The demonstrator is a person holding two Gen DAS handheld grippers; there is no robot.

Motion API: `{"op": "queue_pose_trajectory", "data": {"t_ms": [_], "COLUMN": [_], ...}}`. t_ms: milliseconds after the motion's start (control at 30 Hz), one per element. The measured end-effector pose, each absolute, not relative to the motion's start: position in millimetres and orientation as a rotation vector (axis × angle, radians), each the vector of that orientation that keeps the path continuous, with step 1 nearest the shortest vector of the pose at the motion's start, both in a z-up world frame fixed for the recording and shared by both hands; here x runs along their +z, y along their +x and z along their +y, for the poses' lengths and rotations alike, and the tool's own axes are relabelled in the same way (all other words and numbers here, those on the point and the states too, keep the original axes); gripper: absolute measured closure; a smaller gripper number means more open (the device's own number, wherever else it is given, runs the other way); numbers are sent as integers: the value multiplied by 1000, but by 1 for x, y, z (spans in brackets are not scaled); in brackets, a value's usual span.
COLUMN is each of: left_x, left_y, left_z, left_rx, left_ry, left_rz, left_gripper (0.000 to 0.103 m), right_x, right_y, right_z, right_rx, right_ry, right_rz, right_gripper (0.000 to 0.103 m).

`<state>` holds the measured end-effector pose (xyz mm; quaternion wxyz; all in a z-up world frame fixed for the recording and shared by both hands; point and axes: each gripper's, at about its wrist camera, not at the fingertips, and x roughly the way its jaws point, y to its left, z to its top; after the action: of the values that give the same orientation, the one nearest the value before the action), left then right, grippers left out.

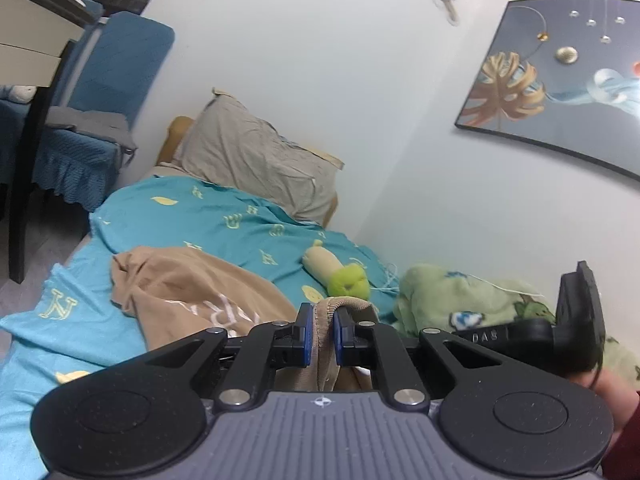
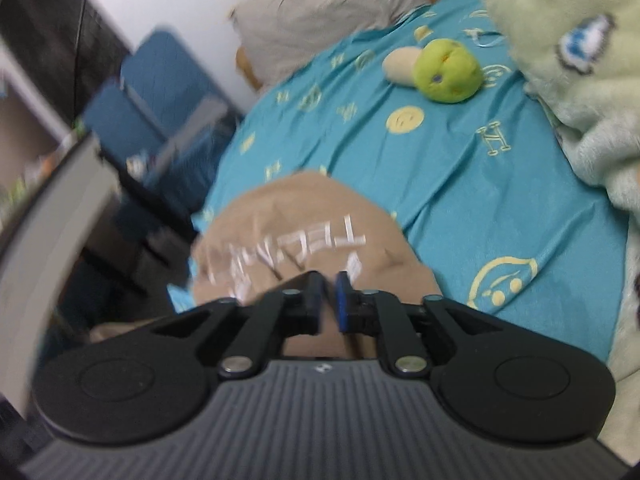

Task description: Fold clothes

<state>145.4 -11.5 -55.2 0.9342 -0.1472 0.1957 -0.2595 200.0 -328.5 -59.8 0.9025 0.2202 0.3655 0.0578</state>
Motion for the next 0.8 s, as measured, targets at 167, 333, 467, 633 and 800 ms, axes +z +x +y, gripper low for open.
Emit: {"op": "queue_pose_trajectory", "data": {"t_ms": [167,333,467,633,800], "left_x": [-47,-41,-31,-19,-22], "left_y": [141,133,123,111,108], "left_z": [-1,5,15,24,24], "left_rx": [-525,-549,-581,-592,-563], "left_ry": [-350,-355,-384,-385,-371], "left_rz": [380,345,282,240,259], "left_gripper": [92,92,92,92,92], "right_x": [-58,-62,-70,-65,-38], "right_y": [194,191,200,206,187], "right_z": [-291,-257,-257,-269,-284], "right_rx": [216,233,120,-1,-127], "right_ry": [223,-44,-125,-58,101], "right_rz": [772,786,800,708,440], "right_gripper": [33,34,34,34,34]}}
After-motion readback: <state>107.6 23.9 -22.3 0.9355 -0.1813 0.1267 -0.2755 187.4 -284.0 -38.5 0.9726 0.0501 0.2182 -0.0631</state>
